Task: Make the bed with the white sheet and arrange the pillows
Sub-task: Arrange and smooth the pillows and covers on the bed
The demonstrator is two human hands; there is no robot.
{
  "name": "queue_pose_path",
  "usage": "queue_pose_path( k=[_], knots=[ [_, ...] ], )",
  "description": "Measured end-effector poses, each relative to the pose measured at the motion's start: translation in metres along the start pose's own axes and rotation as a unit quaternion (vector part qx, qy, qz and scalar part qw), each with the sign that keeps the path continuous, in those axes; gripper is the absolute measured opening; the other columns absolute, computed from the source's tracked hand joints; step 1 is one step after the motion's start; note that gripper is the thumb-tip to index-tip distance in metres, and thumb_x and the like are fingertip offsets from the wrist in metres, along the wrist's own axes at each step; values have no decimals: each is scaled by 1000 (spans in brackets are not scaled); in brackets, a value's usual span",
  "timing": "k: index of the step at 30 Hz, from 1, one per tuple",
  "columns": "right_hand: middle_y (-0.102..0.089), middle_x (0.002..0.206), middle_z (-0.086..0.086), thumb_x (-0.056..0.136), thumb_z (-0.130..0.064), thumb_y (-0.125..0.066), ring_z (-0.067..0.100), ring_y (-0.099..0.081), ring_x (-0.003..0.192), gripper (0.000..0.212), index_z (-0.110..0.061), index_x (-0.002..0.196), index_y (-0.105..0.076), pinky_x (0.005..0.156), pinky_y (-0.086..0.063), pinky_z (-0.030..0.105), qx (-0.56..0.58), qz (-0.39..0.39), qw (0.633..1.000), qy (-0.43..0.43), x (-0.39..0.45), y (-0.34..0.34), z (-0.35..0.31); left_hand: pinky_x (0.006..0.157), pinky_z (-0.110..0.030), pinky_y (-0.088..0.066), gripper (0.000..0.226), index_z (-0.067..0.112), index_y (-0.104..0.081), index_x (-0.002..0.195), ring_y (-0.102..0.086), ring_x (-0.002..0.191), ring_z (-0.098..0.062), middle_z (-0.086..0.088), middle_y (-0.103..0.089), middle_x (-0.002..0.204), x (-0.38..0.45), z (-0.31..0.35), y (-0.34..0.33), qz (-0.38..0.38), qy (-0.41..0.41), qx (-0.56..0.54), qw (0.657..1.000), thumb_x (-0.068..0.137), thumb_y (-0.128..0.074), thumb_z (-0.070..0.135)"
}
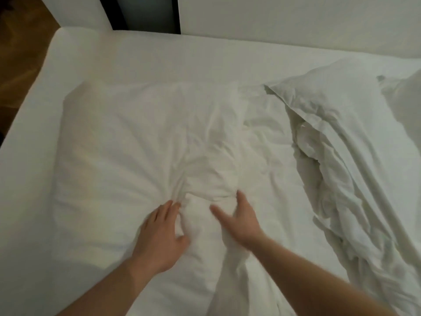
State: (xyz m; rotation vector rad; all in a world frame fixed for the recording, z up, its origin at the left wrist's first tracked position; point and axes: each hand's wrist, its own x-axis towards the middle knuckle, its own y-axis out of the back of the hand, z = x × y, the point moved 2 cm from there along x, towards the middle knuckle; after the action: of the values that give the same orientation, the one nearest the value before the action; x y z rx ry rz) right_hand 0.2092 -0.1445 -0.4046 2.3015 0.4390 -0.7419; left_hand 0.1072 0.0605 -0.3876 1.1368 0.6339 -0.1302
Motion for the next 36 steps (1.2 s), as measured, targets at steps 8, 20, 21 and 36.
queue_pose_path(
  k=[8,20,21,36],
  knots=[
    [-71,108,-16,84,-50,-77,4,-66,107,47,-35,123,-56,84,-47,14,-13,-168,980,-103,-111,-21,104,125,-43,-13,92,27,-14,160,-12,155,-17,6,-8,169,-62,2,-45,-42,19,26,999,79,-49,53],
    [-57,142,4,93,-37,-65,26,-56,130,67,-21,152,-37,103,-45,34,-46,-67,991,-108,-132,5,105,124,-31,-16,77,30,-15,160,-15,152,-16,7,-9,168,-107,26,-43,-111,28,-25,993,93,-51,37],
    [-53,147,2,93,-38,-65,24,-54,133,70,-23,154,-35,108,-44,35,-48,-61,991,-108,-139,16,108,123,-31,-17,76,29,-16,160,-16,151,-17,7,-10,168,-111,32,-40,-119,26,-27,992,93,-51,37],
    [-43,148,-3,92,-26,-68,16,-47,134,69,-25,155,-40,116,-41,40,-62,126,989,39,-153,320,169,96,-24,-44,59,28,-55,135,-54,116,-10,7,-48,139,-101,313,-41,-123,56,-251,959,82,-74,44]
  ],
)
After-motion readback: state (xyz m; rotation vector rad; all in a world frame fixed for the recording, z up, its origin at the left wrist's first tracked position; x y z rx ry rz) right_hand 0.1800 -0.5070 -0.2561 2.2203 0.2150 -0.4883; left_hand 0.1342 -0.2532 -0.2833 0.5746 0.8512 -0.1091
